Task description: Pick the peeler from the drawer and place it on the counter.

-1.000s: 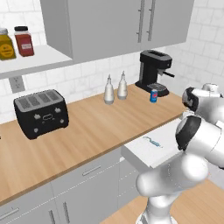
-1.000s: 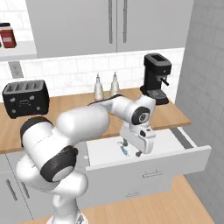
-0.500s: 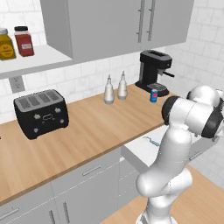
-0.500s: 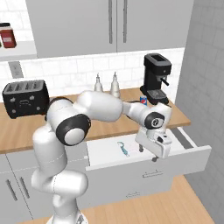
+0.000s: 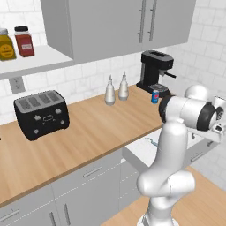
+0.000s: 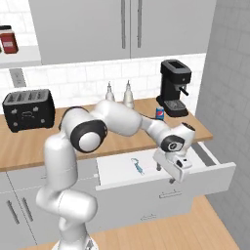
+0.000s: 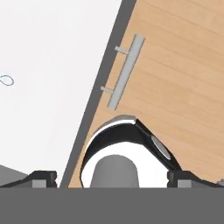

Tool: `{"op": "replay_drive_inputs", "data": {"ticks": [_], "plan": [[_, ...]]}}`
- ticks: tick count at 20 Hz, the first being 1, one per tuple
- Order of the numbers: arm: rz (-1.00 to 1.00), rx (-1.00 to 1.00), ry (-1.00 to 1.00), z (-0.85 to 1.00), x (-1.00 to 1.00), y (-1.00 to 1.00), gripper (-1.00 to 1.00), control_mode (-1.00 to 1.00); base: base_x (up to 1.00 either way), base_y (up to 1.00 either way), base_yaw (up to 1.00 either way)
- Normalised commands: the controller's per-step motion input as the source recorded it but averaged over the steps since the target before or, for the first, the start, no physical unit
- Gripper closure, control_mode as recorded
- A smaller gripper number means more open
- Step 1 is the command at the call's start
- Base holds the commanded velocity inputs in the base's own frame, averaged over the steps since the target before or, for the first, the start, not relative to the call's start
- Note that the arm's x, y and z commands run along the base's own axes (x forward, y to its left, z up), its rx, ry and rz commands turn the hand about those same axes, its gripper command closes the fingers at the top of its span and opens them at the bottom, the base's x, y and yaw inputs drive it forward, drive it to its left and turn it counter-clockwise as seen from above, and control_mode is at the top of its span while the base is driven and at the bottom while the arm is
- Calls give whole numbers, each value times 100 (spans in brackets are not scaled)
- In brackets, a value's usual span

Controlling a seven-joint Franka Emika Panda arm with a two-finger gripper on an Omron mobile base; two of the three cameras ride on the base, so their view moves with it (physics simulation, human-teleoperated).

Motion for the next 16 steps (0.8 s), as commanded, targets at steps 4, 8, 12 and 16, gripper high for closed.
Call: {"op": "replay_drive_inputs", "data": {"ticks": [4,8,12,16], "plan": [[0,-5,-5,-35,38,11,-100,-100,0,0,0],[0,-14,-11,-63,27,1,-100,-100,0,0,0],[0,-5,-2,-25,57,0,-100,-100,0,0,0],[0,-4,0,-28,51,0,-100,-100,0,0,0]]}}
